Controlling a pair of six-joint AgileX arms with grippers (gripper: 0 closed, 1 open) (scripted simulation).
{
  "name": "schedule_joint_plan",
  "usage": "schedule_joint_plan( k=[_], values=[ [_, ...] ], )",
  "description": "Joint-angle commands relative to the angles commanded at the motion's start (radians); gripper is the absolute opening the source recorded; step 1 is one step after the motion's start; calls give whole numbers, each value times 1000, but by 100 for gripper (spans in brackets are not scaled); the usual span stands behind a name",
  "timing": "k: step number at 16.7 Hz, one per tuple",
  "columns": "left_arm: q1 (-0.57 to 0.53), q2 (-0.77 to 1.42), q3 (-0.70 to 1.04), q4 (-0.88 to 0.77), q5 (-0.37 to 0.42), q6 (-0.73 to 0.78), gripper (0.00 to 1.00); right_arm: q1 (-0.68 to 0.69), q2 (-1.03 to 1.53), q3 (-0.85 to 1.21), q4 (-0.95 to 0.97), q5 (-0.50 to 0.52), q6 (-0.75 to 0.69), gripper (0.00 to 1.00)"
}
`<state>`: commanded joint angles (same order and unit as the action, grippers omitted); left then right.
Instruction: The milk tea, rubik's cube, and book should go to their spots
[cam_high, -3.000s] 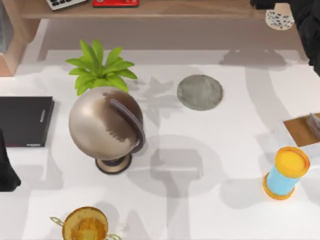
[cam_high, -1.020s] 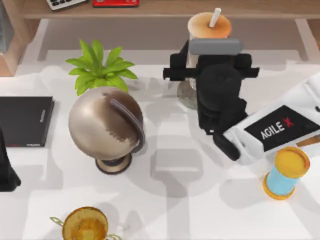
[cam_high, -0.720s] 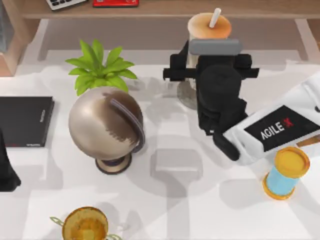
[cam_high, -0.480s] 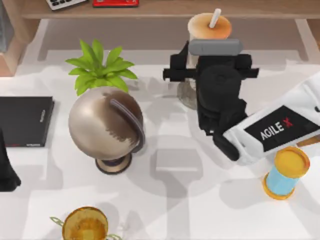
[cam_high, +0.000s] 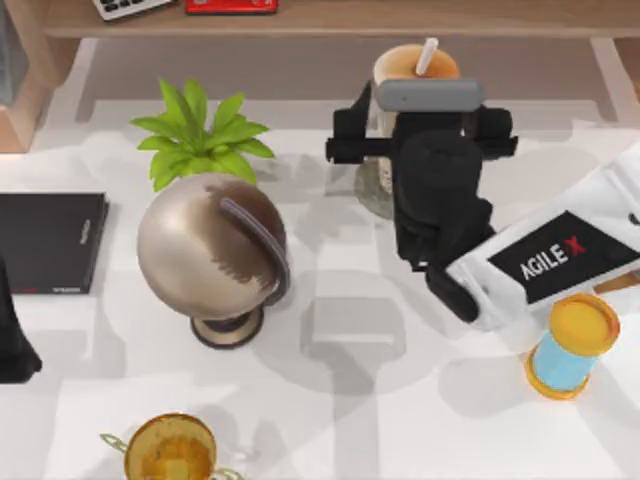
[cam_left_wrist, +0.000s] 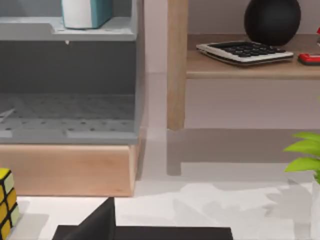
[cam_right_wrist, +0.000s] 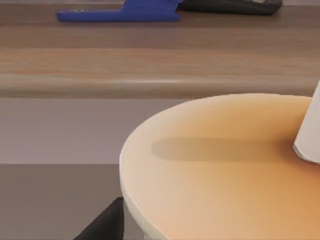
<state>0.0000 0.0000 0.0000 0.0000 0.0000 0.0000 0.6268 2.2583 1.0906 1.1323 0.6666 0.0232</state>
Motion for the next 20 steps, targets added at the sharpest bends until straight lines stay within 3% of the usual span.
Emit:
schedule_joint_plan(
  k=[20],
  values=[
    [0, 0, 0, 0, 0, 0, 100, 48, -105, -124, 12, 51, 4, 100]
  ],
)
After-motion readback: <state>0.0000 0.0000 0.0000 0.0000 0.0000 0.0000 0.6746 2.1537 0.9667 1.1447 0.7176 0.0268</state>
